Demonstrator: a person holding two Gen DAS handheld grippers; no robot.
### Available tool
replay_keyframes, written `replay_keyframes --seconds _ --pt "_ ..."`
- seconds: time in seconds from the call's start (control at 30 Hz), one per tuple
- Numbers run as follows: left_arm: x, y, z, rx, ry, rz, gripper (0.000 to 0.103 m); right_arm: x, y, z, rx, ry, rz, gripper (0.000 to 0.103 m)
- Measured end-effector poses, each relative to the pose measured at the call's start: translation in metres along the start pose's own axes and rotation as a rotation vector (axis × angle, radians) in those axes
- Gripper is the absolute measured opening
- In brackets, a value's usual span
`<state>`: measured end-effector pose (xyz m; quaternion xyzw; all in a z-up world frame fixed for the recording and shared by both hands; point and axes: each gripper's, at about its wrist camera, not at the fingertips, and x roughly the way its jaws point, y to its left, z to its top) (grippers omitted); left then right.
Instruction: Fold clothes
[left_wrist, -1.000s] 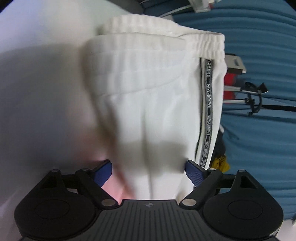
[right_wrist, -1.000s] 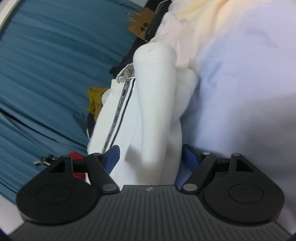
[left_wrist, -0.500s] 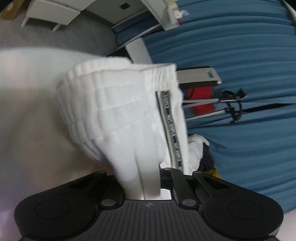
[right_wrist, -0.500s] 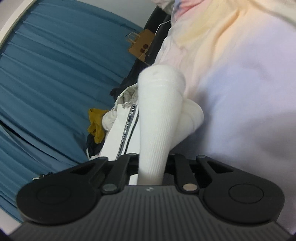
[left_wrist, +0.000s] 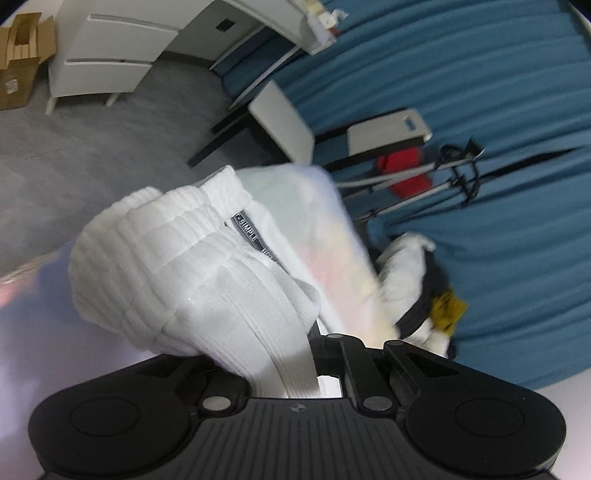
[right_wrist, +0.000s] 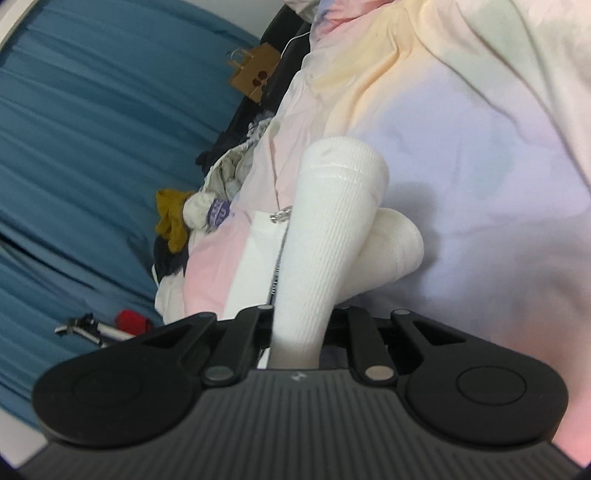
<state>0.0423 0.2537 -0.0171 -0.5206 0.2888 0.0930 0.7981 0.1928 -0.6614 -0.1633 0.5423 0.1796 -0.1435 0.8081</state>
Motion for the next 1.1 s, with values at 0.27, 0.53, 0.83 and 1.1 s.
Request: replay_keyframes --seconds 0.27,0.53,0.83,1.1 --pt "-0.007 0.051 -0.022 0.052 0.082 -0.023 0.015 -0.007 -0.024 -0.004 0.037 0.049 -0.036 0.013" --pt "-0.030 0.027 -0.036 0.203 0.091 0.084 0.048 -0.001 -0.042 -0.006 0.067 0.087 -0.048 0.013" --pt "-0.094 -0.025 -0.064 0.459 -0.081 0.171 0.079 0.000 -0.051 -0.002 0.094 0.109 -0.020 0.013" --pt "-0.063 -0.100 -0.115 0.666 -0.082 0.094 0.084 -0.007 -0.048 -0.002 0.073 0.093 0.004 0.013"
